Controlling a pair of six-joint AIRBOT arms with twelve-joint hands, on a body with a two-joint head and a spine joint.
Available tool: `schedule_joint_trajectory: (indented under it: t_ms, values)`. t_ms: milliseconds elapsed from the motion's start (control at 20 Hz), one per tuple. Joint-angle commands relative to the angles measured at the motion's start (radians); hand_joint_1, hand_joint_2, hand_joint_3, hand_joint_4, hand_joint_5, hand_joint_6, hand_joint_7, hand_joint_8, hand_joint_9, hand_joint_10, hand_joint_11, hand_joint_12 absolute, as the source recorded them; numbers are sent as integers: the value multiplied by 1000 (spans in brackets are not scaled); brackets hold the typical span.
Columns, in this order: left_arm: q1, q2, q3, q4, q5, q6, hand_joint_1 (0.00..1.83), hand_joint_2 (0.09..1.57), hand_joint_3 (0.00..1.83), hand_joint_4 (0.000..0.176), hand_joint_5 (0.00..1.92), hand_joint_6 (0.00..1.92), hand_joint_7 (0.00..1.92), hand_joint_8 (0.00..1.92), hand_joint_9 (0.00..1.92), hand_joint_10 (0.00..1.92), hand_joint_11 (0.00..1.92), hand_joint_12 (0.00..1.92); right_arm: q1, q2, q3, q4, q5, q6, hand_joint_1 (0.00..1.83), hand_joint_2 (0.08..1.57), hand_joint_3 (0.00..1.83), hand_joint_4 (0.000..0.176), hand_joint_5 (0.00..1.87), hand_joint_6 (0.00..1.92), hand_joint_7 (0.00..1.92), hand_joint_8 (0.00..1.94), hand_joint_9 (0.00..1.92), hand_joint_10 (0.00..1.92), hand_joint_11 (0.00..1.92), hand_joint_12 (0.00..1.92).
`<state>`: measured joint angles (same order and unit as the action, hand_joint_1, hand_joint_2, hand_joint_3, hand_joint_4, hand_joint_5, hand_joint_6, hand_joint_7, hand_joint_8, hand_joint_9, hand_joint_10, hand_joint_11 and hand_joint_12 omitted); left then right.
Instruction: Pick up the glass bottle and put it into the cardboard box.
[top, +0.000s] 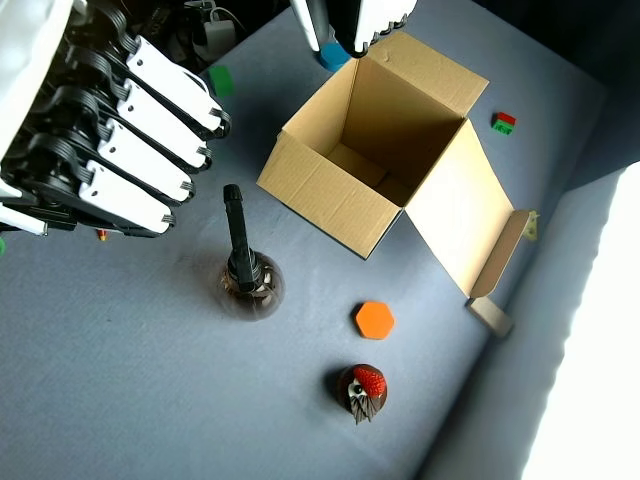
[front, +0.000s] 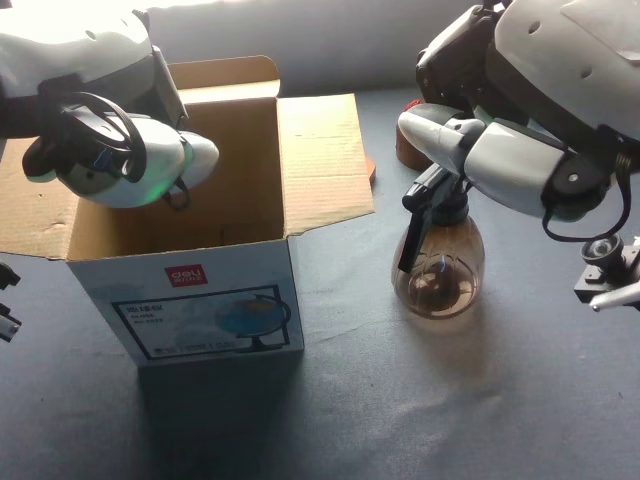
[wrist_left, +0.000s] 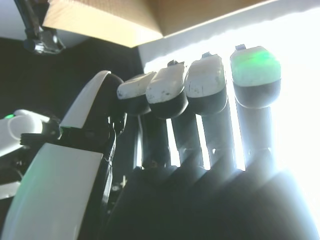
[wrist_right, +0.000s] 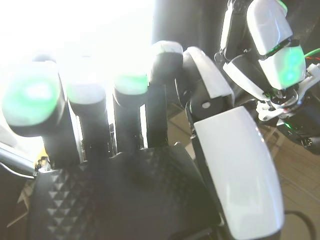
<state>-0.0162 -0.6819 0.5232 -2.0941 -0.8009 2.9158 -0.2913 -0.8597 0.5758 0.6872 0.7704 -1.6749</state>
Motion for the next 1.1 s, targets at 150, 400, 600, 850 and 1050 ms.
schedule_joint_trajectory:
  t_ms: [150,400,600,850,1050]
  values:
    - [-23,5,-8,62,23,-3,3,1229,63,0,55,2,63,1,71,8,0,259,0,8,2,-58,92,6,297,1053,93,0,242,137,309,14,171,208,0,750]
    - [-40,8,-36,62,-33,-3,1,1249,21,0,58,2,57,0,68,2,0,243,-17,31,14,-168,22,132,332,1075,16,0,271,45,316,0,215,110,0,758]
    - [-68,9,-83,34,-128,-3,0,1250,12,0,67,4,56,0,68,1,0,230,-53,84,49,-437,6,436,377,1064,8,0,256,33,309,0,219,102,0,755]
    - [-97,7,-186,22,-326,-44,0,1252,10,0,68,3,56,0,68,1,0,224,-104,131,169,-842,11,1044,1062,957,0,0,225,6,265,0,188,55,0,580]
    - [-129,-10,-278,2,-492,-122,0,1252,9,0,73,4,59,1,67,0,0,223,-97,114,271,-932,-62,1261,1205,950,0,0,223,4,267,1,174,44,0,563]
